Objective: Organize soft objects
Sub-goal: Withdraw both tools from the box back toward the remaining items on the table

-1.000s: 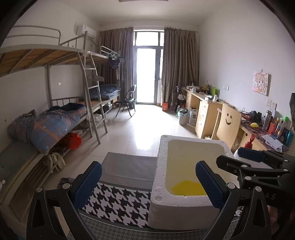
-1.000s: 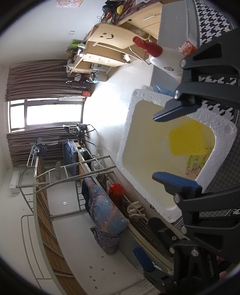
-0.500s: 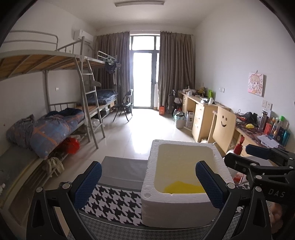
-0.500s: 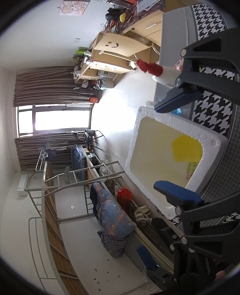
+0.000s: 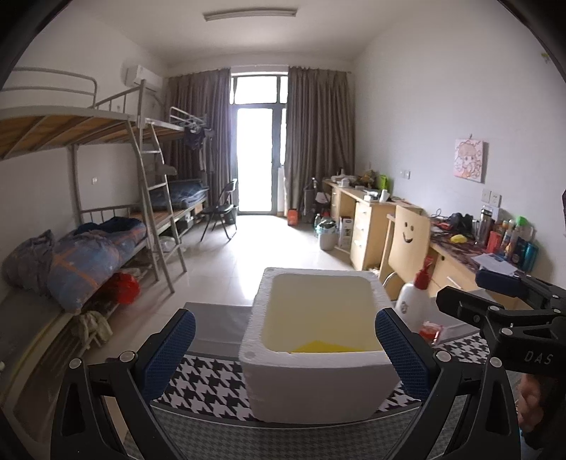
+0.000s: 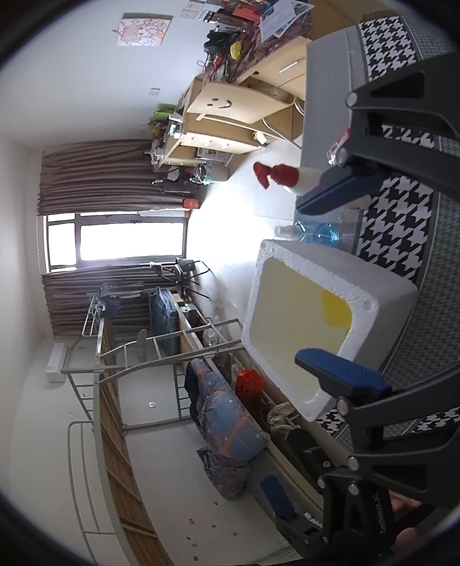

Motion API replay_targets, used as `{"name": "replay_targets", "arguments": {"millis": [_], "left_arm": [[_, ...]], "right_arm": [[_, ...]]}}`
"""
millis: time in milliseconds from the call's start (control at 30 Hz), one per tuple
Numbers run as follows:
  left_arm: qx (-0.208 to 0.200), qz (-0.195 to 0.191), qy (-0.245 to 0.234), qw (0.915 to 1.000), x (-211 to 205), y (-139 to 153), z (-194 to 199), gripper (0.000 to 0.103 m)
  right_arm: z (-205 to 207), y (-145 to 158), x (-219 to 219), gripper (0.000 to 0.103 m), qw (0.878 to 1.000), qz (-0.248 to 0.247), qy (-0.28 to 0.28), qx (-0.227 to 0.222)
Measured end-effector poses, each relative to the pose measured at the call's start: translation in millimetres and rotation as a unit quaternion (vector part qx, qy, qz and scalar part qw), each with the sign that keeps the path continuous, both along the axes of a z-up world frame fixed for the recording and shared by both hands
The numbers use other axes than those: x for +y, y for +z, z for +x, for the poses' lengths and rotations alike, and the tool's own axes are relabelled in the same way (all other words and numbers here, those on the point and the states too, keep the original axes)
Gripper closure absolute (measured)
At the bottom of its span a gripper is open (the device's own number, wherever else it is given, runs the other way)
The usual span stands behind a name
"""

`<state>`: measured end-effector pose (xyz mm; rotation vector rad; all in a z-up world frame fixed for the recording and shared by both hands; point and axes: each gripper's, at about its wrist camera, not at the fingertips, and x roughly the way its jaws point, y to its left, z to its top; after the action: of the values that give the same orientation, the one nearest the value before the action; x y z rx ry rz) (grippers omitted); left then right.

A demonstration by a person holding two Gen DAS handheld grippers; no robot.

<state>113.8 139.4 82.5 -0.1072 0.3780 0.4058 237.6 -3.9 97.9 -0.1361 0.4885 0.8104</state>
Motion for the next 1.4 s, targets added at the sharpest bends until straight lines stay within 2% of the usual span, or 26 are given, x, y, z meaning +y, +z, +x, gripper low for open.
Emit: {"name": "replay_targets", "arguments": {"millis": [100, 167, 500, 1400], "left_arm": [[-0.002, 0.002, -0.005, 1.0, -4.7, 1.6, -3.5, 0.001], [-0.005, 0.004, -0.009, 0.9999, -7.8, 1.9, -6.6, 0.001], [-0.016, 0.0, -0.03, 0.9994, -20.2, 3.6, -20.2, 0.001], [-0.036, 0.023, -0.075, 0.9963, -73.4, 2.5, -61.1, 0.001]], "right_arm": [[-7.6, -0.4, -6.1, 0.006, 1.0, 0.01, -0.008, -0.007], [-10.2, 0.0, -8.8, 0.005, 1.0, 0.01, -0.008, -0.009], [-22.9, 1.1, -32.0, 0.005, 0.999, 0.015, -0.012, -0.027], [-69.4, 1.0, -80.7, 0.005, 0.998, 0.023, -0.03, -0.059]]}}
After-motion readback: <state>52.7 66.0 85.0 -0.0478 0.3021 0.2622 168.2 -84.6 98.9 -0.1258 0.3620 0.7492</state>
